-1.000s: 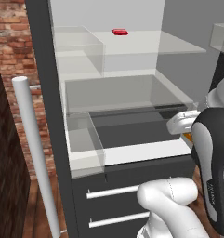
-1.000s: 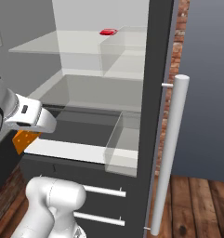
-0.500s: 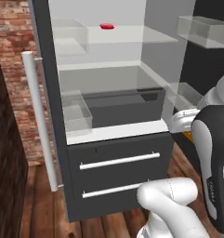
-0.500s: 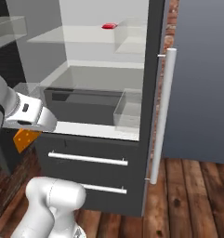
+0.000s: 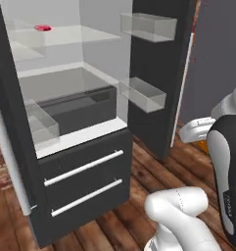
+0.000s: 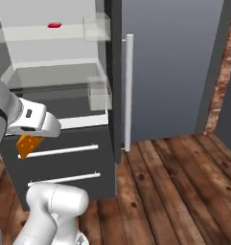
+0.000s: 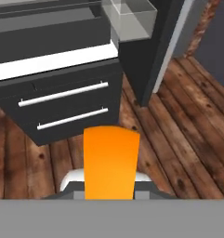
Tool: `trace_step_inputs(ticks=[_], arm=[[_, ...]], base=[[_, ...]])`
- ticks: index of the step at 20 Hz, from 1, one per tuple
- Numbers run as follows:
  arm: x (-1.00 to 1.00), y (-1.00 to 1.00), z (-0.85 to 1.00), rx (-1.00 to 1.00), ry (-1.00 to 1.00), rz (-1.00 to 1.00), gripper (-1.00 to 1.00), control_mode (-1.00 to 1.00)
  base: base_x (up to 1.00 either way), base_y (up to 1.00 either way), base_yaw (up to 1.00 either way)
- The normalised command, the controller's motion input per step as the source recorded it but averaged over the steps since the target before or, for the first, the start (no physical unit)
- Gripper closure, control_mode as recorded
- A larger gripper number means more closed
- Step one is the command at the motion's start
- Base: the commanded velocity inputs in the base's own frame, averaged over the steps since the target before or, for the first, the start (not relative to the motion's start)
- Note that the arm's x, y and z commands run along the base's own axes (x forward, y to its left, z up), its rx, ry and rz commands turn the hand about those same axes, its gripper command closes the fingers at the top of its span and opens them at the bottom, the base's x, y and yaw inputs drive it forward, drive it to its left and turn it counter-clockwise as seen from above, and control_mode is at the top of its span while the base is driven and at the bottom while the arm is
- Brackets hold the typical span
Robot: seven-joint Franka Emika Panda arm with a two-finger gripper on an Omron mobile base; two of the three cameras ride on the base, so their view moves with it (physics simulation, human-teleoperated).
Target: Pick the cheese from the fridge and the cheese grater from the cabinet and place them next to the salad bowl.
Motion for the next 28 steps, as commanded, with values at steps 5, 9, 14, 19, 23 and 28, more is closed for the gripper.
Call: trace_step_inputs(ticks=[5,9,14,19,23,28], arm=[[0.00,0.00,0.00,0.00,0.00,0.00,1.00,1.00],[0.00,0.00,0.00,0.00,0.00,0.00,1.00,1.00],[0.00,0.00,0.00,0.00,0.00,0.00,1.00,1.00],[0.00,0.00,0.00,0.00,0.00,0.00,1.00,1.00],[0.00,0.00,0.00,0.00,0.00,0.00,1.00,1.00],[0.00,0.00,0.00,0.00,0.00,0.00,1.00,1.00]], base=[[-0.31,0.05,-0.59],[-0.01,0.00,-0.57],[0.00,0.00,-0.58],[0.05,0.00,-0.56],[0.36,0.00,-0.50],[0.36,0.03,-0.43]])
